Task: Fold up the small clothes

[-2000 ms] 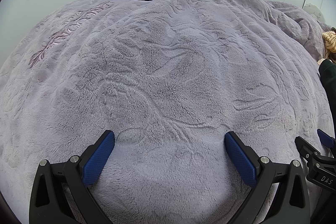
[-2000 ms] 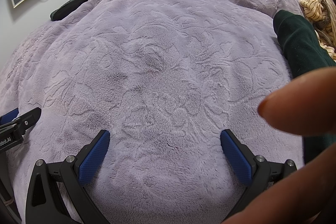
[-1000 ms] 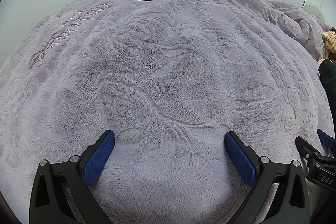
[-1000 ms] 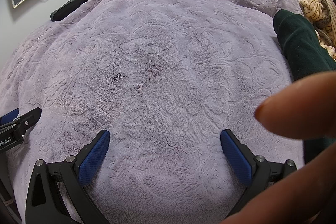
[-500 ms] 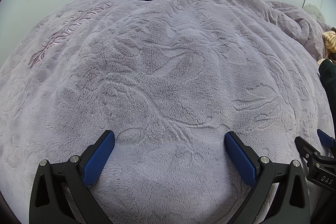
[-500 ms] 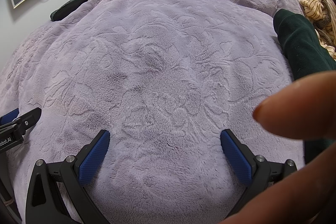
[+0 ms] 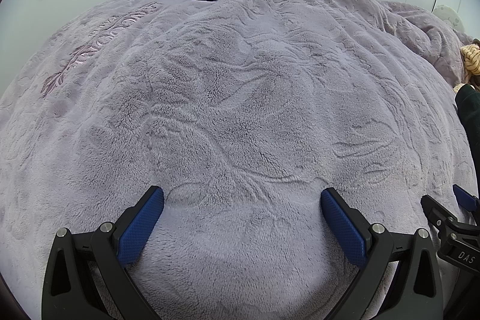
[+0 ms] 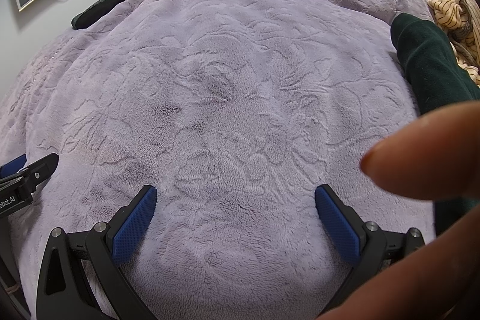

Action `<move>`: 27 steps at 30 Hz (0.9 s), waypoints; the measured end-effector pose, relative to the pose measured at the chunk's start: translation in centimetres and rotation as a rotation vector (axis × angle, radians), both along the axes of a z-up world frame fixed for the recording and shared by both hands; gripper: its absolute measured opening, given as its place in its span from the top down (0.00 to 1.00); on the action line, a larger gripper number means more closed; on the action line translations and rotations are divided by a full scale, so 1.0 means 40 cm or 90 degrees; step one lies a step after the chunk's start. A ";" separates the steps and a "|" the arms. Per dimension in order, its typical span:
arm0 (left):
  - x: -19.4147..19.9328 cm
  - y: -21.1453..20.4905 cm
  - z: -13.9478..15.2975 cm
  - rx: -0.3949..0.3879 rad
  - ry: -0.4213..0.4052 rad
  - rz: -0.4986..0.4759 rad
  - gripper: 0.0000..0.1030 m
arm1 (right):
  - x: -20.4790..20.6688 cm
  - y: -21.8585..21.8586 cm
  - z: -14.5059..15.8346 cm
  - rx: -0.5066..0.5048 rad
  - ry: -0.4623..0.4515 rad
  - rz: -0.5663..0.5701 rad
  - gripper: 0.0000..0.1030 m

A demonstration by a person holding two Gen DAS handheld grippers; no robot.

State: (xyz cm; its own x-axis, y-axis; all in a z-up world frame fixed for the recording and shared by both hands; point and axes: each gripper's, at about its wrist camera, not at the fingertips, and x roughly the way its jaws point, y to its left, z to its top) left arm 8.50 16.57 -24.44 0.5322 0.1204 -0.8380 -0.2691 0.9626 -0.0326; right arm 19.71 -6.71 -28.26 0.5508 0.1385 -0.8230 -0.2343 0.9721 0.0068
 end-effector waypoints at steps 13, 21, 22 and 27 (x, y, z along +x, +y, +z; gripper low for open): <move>0.001 -0.001 0.000 0.000 0.000 0.000 0.00 | 0.001 -0.004 -0.001 0.003 -0.002 -0.001 0.00; 0.000 0.000 0.000 0.000 0.000 0.000 0.00 | 0.000 -0.004 -0.001 0.003 -0.002 -0.001 0.00; 0.001 -0.001 0.000 0.000 0.000 0.000 0.00 | 0.001 -0.004 -0.001 0.003 -0.002 -0.001 0.00; 0.000 0.000 0.000 0.000 0.000 0.000 0.00 | 0.001 -0.004 -0.001 0.003 -0.002 -0.001 0.00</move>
State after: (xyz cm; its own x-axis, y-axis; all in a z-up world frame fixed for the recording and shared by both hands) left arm 8.49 16.57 -24.44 0.5321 0.1206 -0.8380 -0.2692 0.9625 -0.0324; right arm 19.76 -6.86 -28.31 0.5536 0.1415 -0.8207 -0.2329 0.9724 0.0105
